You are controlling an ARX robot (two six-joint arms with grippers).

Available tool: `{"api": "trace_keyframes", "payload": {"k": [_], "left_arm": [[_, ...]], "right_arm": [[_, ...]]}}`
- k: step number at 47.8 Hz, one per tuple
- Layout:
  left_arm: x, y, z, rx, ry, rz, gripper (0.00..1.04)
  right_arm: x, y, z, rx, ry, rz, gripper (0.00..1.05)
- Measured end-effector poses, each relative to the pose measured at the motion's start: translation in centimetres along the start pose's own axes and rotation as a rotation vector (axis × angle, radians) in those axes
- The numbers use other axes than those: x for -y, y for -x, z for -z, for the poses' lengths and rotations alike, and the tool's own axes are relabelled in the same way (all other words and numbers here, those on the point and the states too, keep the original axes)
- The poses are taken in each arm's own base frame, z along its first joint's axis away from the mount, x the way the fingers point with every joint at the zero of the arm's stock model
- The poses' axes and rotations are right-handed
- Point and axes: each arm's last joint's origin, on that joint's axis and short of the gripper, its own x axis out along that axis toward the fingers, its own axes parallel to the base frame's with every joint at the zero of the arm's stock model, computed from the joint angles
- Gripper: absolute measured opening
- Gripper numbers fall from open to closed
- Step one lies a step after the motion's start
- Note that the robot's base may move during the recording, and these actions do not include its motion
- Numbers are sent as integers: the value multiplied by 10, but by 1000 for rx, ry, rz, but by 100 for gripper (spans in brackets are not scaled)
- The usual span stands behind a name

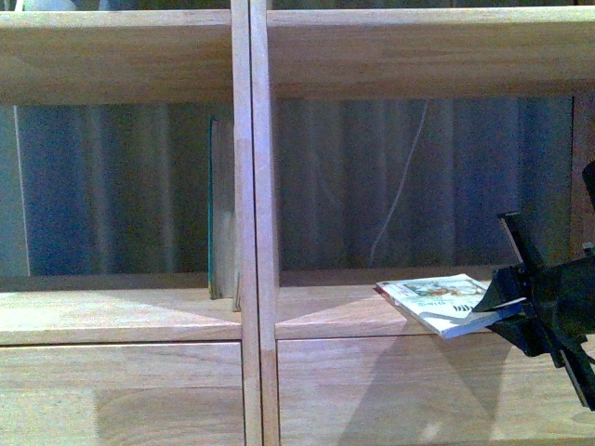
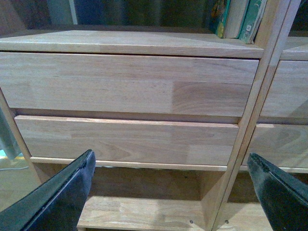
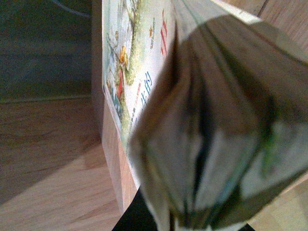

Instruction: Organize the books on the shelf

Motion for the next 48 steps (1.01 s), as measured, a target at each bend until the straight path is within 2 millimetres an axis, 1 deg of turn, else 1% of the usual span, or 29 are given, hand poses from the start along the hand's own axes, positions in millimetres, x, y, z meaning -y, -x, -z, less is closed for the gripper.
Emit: {"api": "trace_keyframes", "payload": {"k": [19, 24, 27, 30, 33, 38, 44, 48], "left_arm": [[0, 0, 0, 0, 0, 0, 97], [0, 0, 0, 0, 0, 0, 97], [0, 0, 0, 0, 0, 0, 97], [0, 0, 0, 0, 0, 0, 97], [0, 0, 0, 0, 0, 0, 97], [0, 0, 0, 0, 0, 0, 97], [0, 0, 0, 0, 0, 0, 97], [0, 0, 0, 0, 0, 0, 97]], "right_arm": [[4, 11, 3, -3, 28, -10, 7], [2, 14, 3, -11, 42, -20, 7], [-1, 20, 3, -24, 66, -39, 7], [-8, 30, 2, -42, 100, -77, 7], [-18, 45, 0, -72, 140, -130, 7], [-35, 78, -2, -122, 220, -230, 7], [-49, 115, -4, -151, 314, -334, 7], [-55, 132, -3, -165, 357, -379, 7]]}}
